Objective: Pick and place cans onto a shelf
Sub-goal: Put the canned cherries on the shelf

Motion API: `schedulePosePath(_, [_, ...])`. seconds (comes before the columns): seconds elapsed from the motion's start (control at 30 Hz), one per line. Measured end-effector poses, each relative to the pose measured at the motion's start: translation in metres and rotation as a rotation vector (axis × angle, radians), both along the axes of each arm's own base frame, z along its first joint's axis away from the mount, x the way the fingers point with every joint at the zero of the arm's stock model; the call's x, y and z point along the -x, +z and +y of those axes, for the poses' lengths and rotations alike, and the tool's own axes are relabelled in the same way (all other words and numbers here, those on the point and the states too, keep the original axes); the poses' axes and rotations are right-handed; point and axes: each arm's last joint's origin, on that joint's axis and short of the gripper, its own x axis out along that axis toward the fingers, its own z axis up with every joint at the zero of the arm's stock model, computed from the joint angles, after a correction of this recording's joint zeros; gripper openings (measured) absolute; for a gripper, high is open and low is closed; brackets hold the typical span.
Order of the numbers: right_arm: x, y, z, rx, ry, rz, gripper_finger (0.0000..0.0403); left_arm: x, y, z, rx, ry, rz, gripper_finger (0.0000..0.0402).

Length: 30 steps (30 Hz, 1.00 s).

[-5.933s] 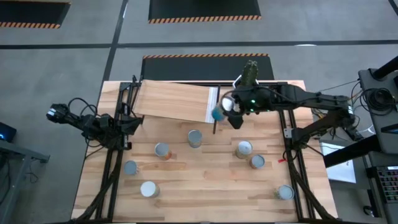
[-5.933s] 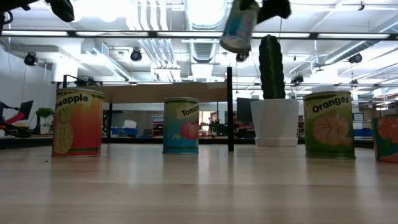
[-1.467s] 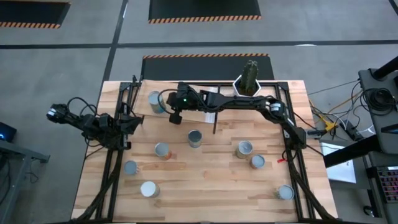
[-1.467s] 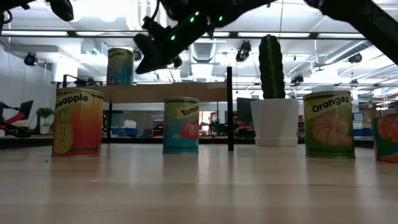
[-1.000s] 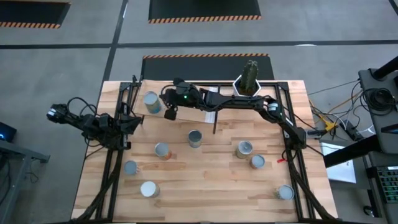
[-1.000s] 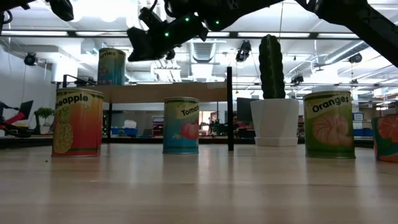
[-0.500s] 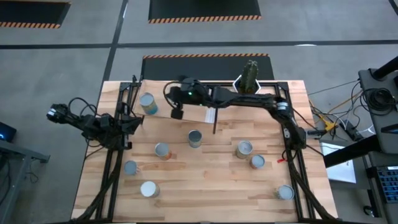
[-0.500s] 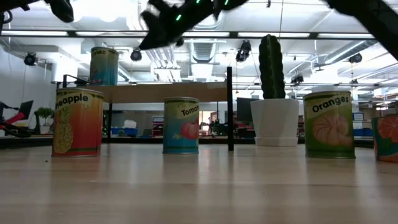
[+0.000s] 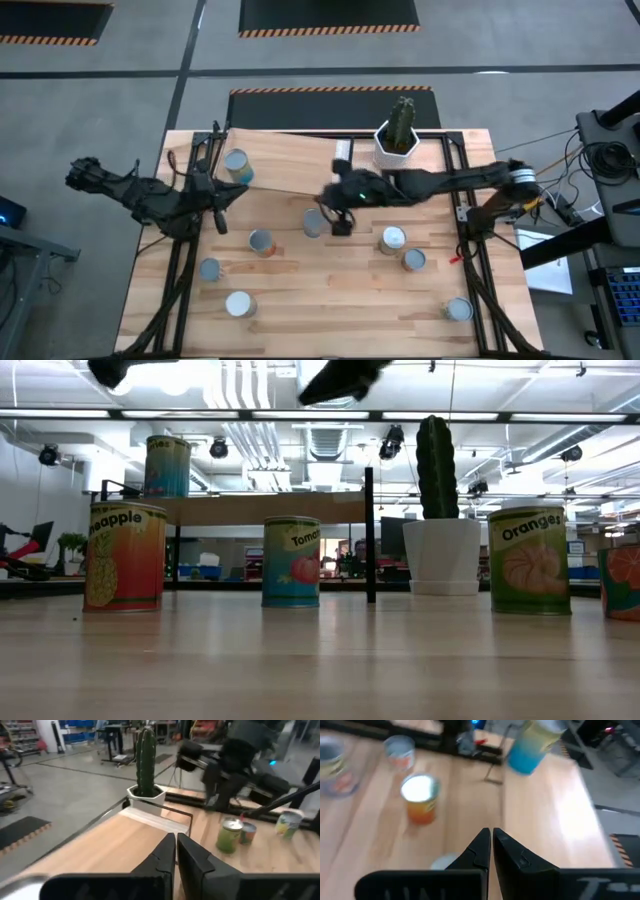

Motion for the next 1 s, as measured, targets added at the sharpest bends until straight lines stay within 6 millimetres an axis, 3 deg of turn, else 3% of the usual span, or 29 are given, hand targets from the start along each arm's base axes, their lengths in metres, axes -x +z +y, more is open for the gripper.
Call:
schedulePosePath(0.2, [0.041,-0.005,0.013,-0.001,0.050,-0.091,0.0008,-0.007,0.047,-0.001,-0.033,0.040,0.202,0.0000])
schedulePosePath(0.4, [0.075,-0.013,0.012,0.016,0.074,-0.174,0.0009,-0.011,0.072,0.008,0.007,0.180,0.407,0.0000])
schedulePosePath(0.67, [0.108,-0.021,0.009,0.027,0.083,-0.267,0.0009,-0.039,0.071,0.036,0.088,0.205,0.652,0.0000])
schedulePosePath(0.9, [0.121,-0.024,0.008,0.043,0.091,-0.299,0.0009,-0.058,0.063,0.072,-0.045,-0.024,0.920,0.0000])
schedulePosePath(1.0, [0.121,-0.023,0.008,0.046,0.093,-0.308,0.0009,-0.060,0.064,0.090,-0.097,-0.028,0.980,0.0000])
